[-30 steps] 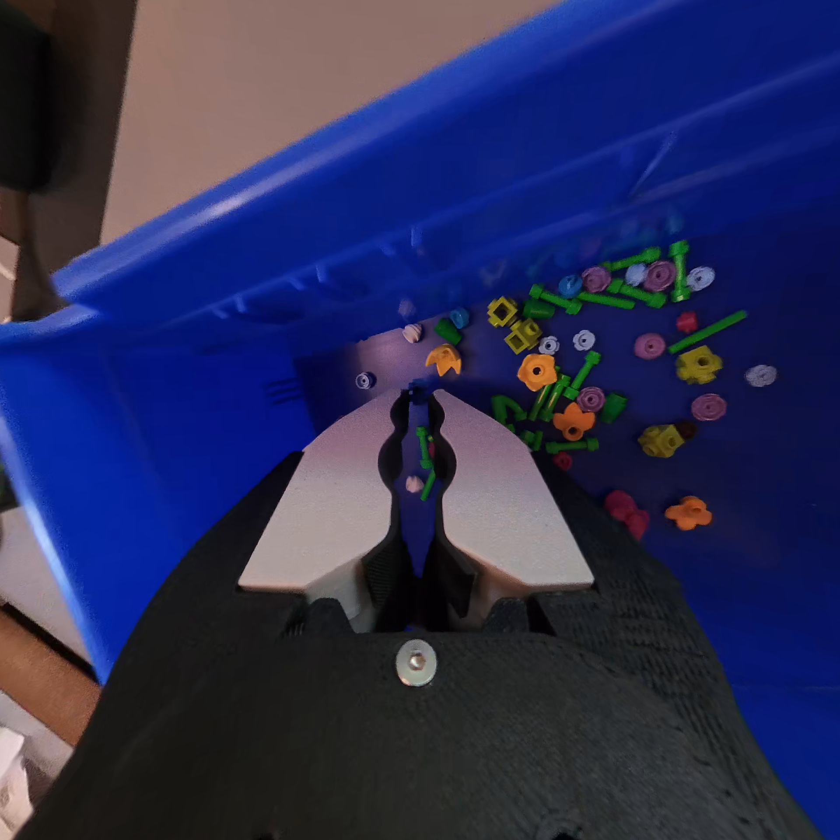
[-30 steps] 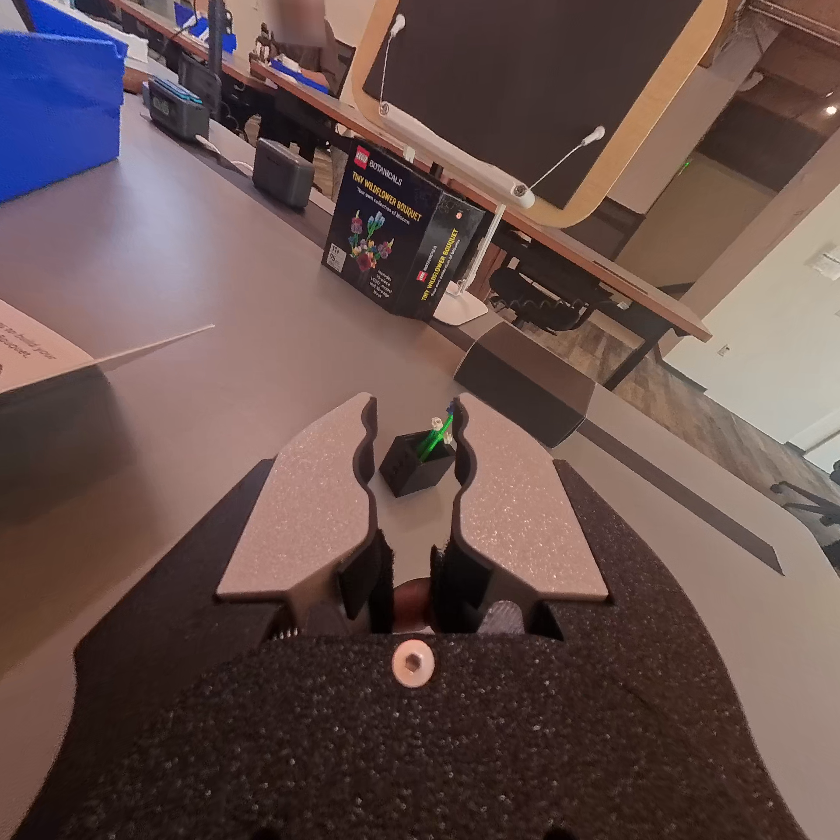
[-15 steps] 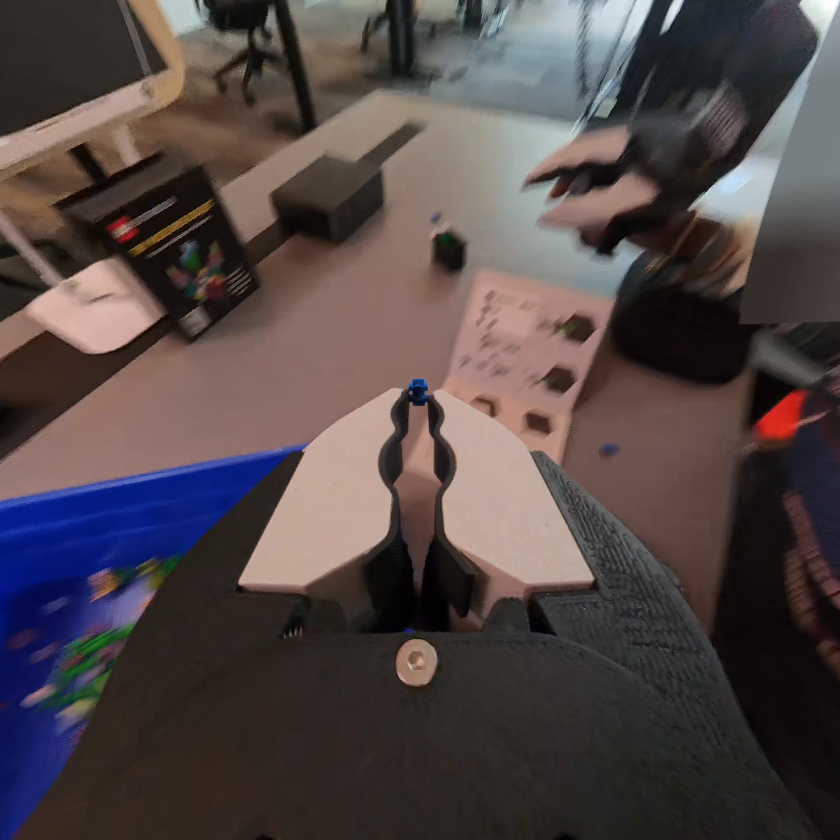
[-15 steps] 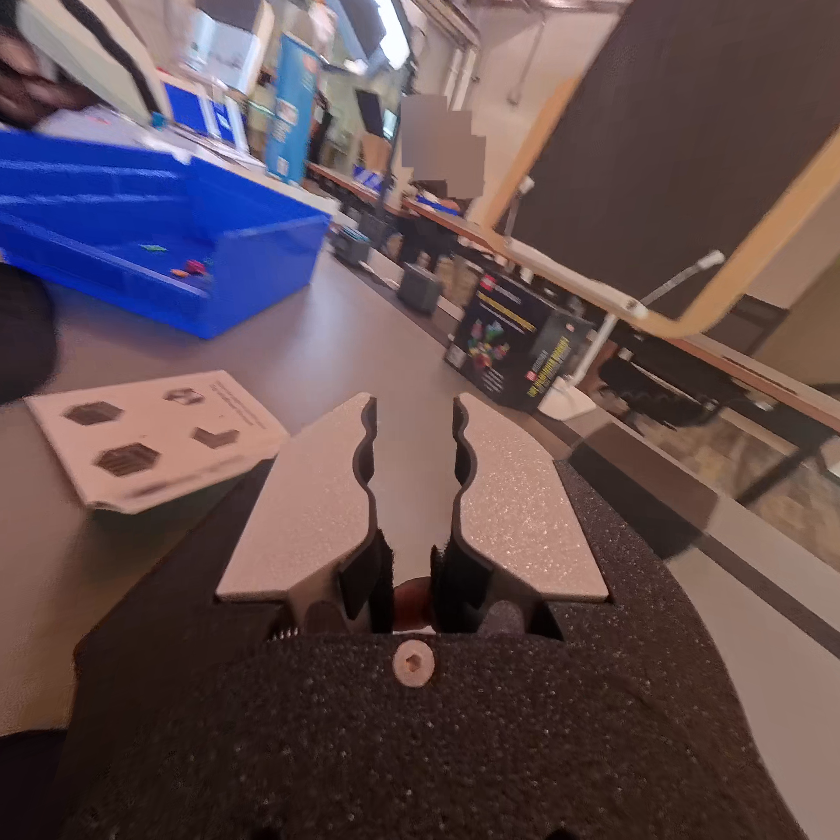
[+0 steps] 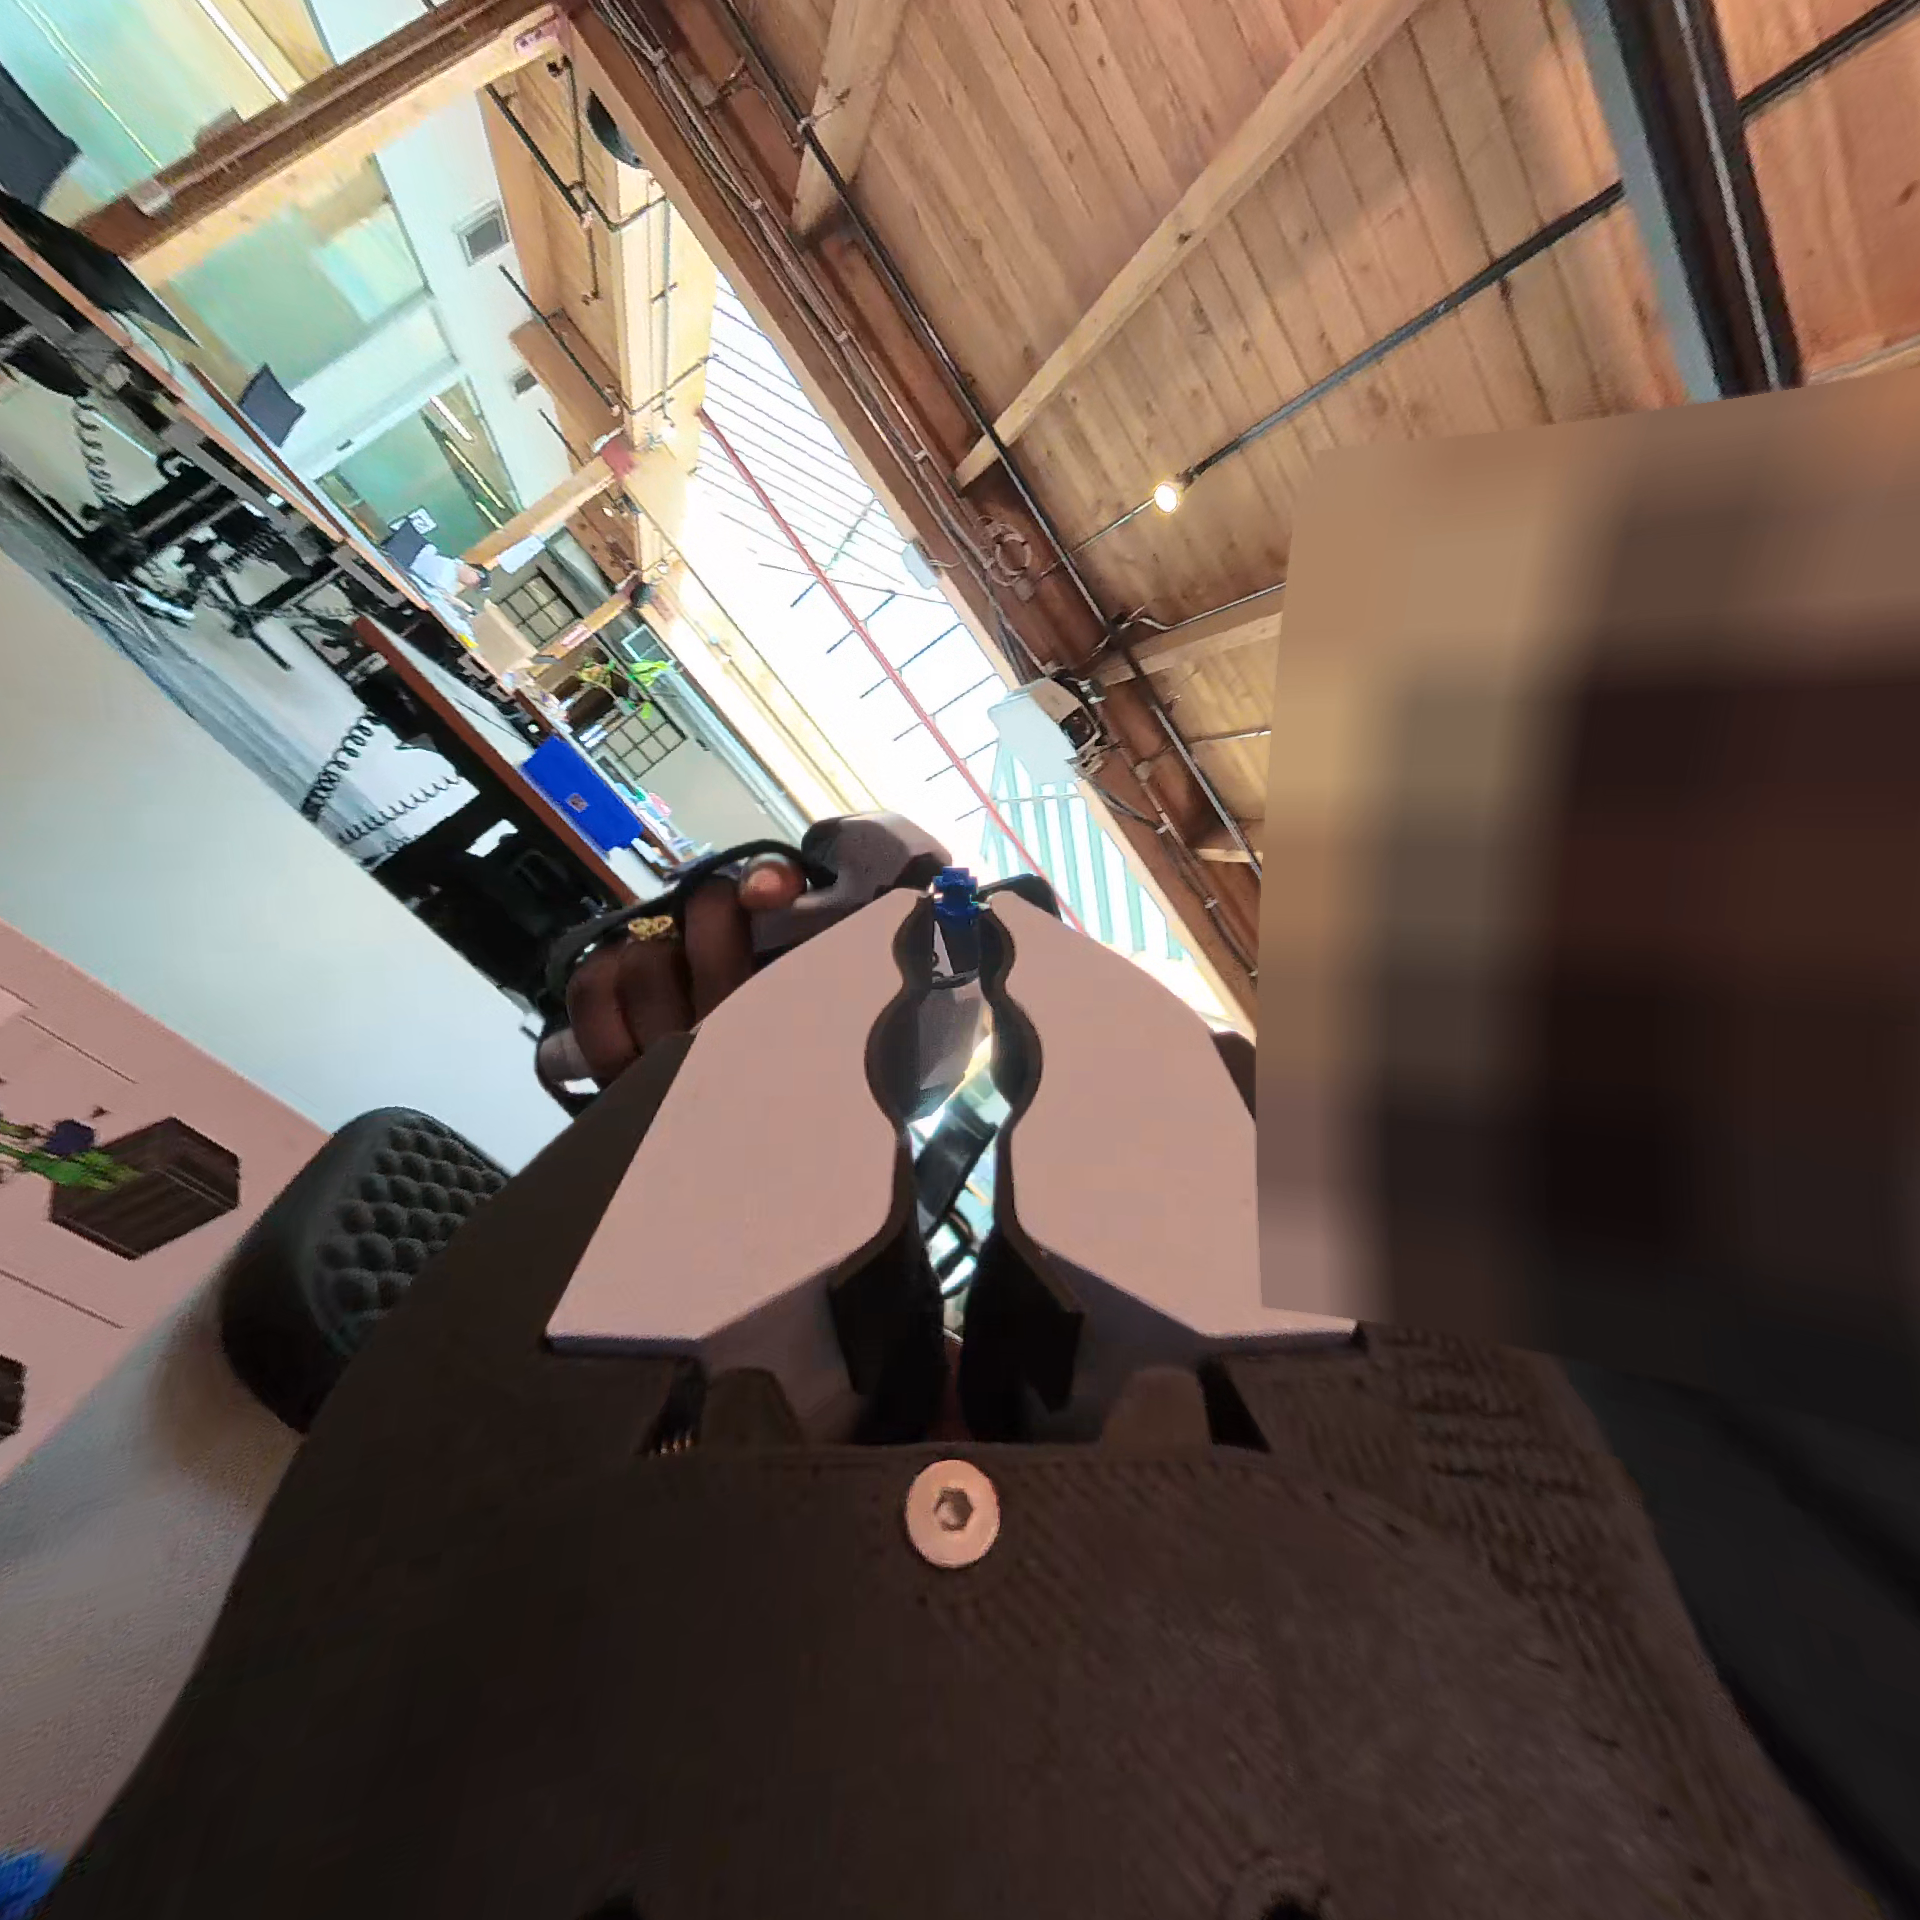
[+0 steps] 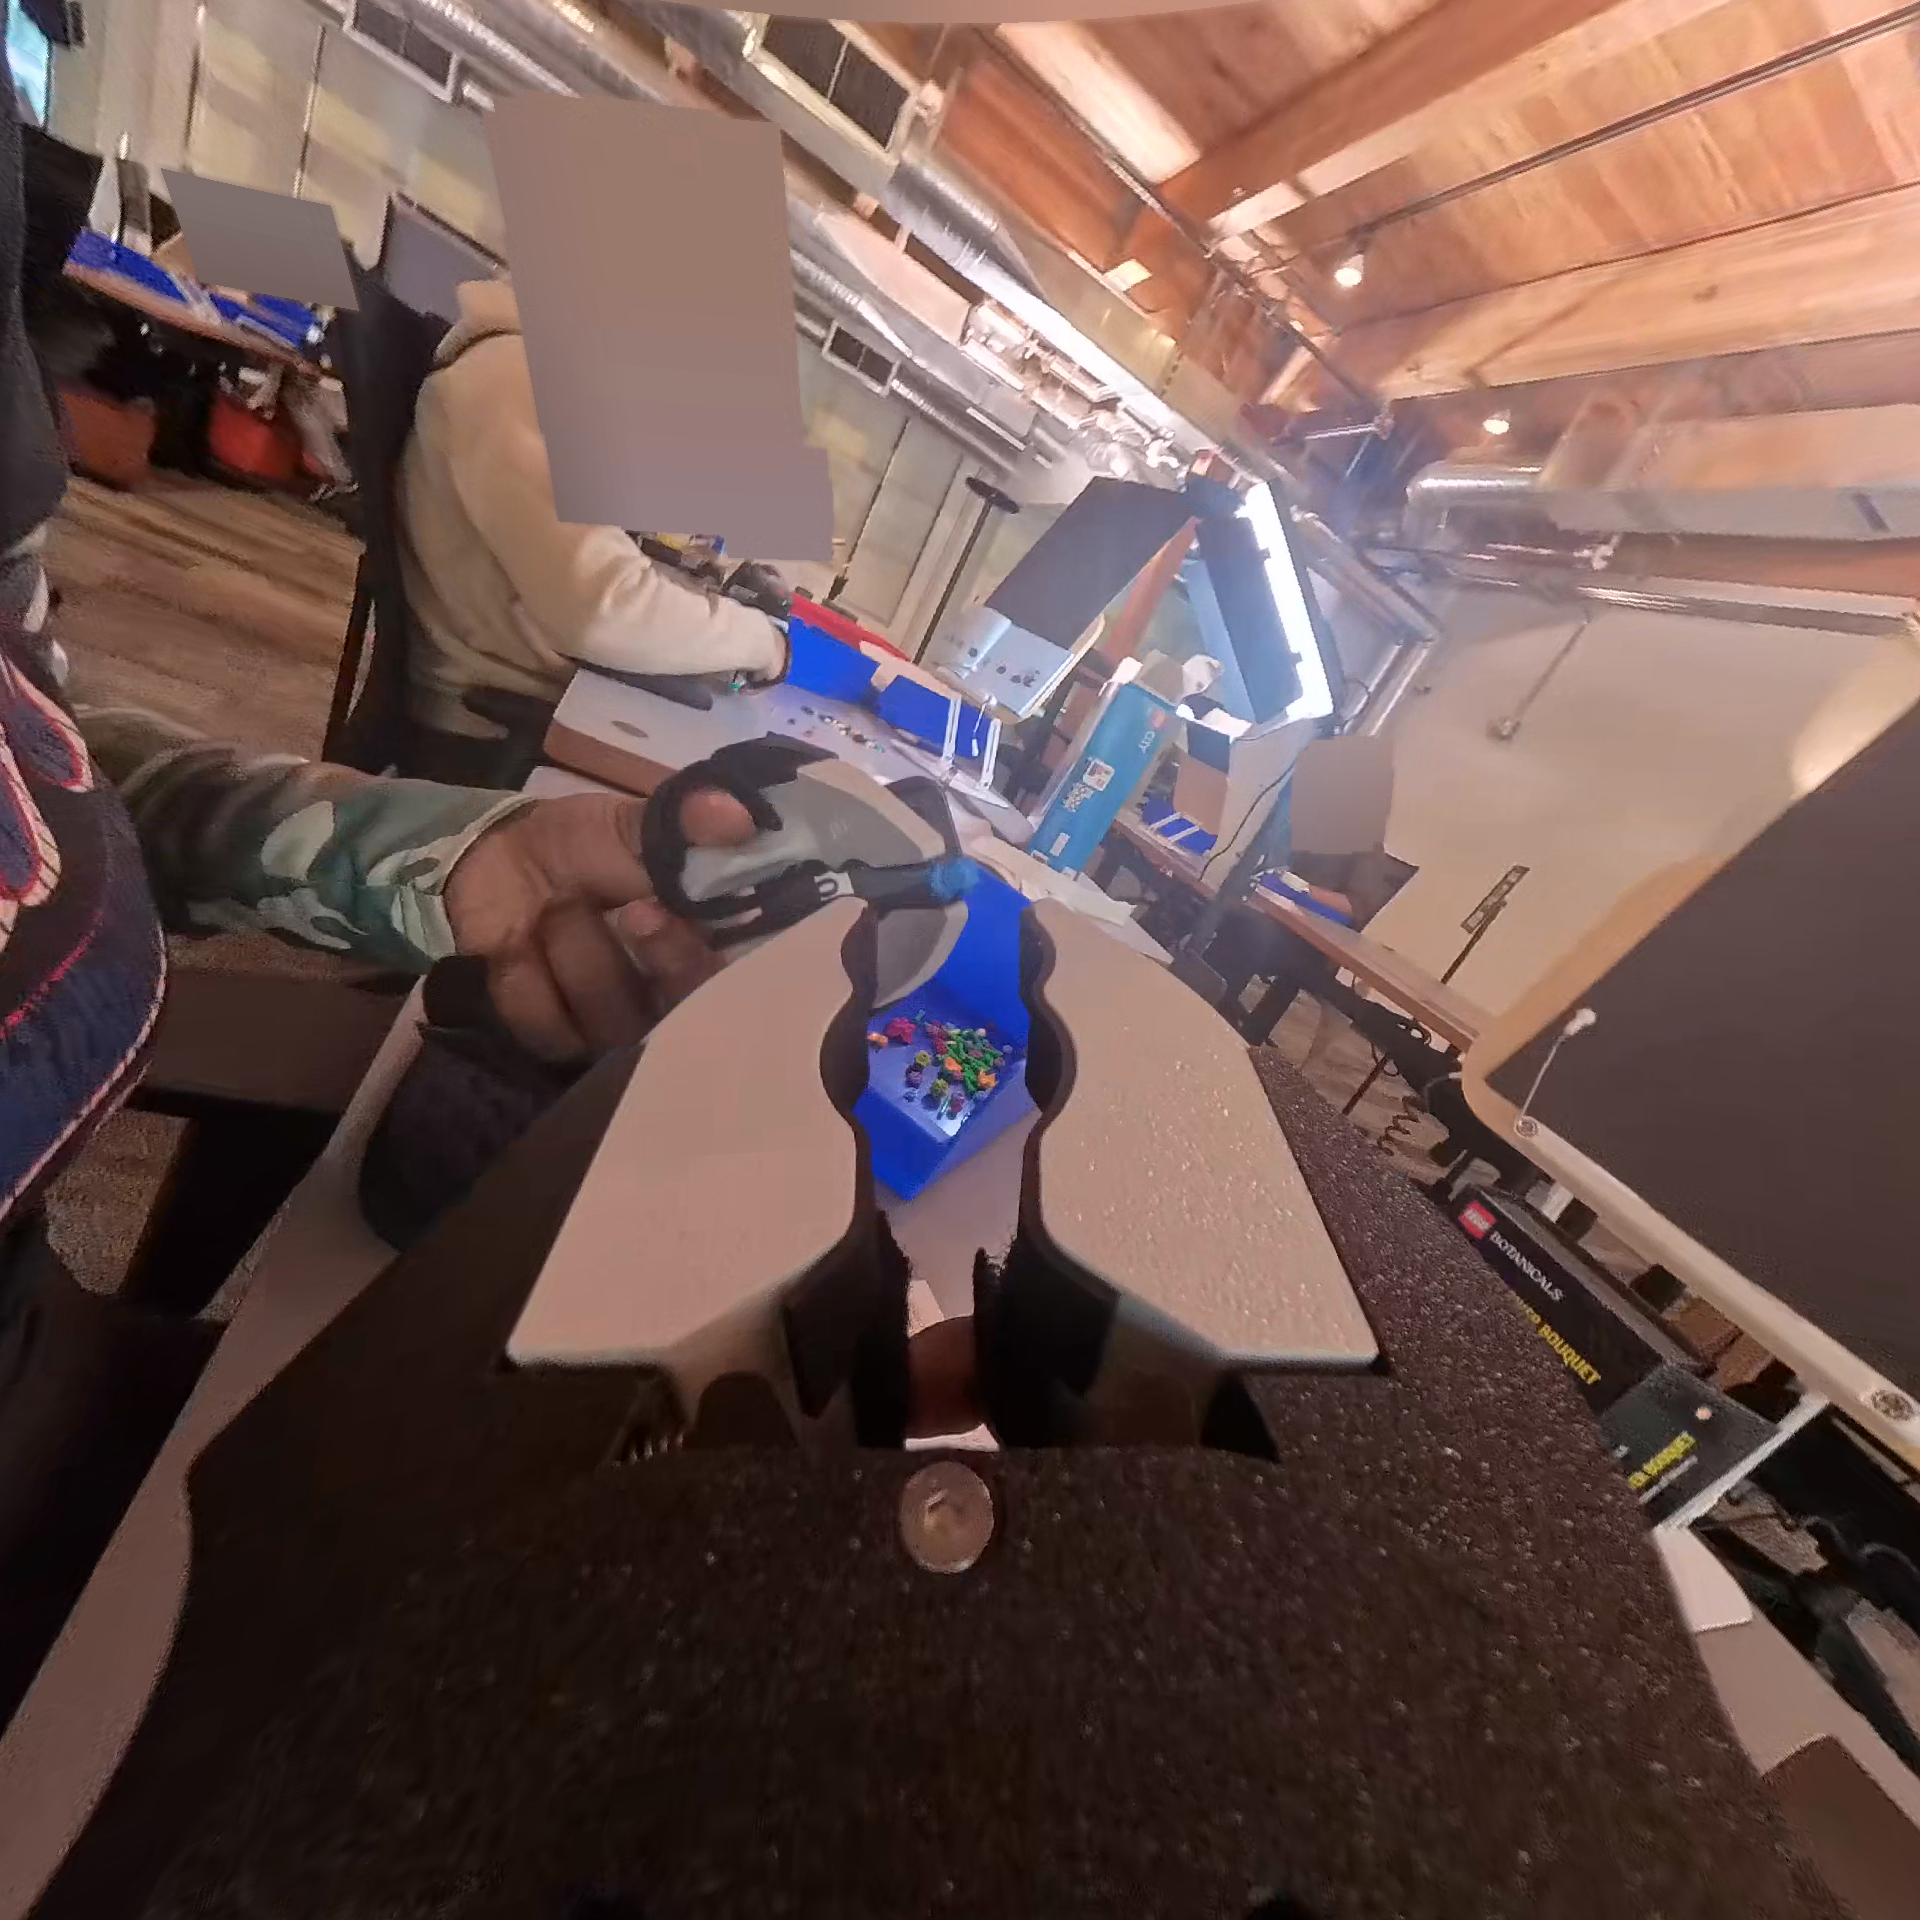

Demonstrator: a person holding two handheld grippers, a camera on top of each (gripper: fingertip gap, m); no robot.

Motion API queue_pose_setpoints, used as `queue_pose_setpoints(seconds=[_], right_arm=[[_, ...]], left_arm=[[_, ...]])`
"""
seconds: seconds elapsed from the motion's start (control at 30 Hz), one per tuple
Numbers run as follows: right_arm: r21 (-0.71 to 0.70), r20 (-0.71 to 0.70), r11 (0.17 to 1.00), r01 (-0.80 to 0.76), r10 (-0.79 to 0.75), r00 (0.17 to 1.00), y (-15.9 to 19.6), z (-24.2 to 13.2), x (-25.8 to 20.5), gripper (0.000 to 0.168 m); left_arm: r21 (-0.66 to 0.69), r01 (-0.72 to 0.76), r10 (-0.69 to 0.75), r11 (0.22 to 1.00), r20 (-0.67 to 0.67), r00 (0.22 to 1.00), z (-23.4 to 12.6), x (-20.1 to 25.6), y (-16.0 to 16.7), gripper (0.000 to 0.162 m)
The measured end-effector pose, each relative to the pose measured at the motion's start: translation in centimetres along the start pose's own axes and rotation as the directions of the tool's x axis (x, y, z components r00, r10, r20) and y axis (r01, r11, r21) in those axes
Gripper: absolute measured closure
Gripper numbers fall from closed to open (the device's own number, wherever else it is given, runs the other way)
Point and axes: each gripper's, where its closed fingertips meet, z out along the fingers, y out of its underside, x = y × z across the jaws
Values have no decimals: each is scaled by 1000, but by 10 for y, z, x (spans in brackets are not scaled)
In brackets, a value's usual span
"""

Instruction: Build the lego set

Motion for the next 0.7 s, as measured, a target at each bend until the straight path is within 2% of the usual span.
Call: queue_pose_setpoints(seconds=[0.2, 0.37, 0.7], right_arm=[[-97, 93, 993, 69, -60, 994, 12, 18, -11, 145], [-71, 117, 995, 68, -59, 991, 13, 20, -14, 154], [-93, 153, 991, 92, -77, 985, 19, 21, -20, 157]], left_arm=[[-19, 85, -86, 996, -37, 996, 0, 0, 15, 154], [-55, 96, -98, 994, -28, 995, -2, -2, 20, 154], [-80, 100, -101, 992, -12, 995, -8, -5, 22, 154]])
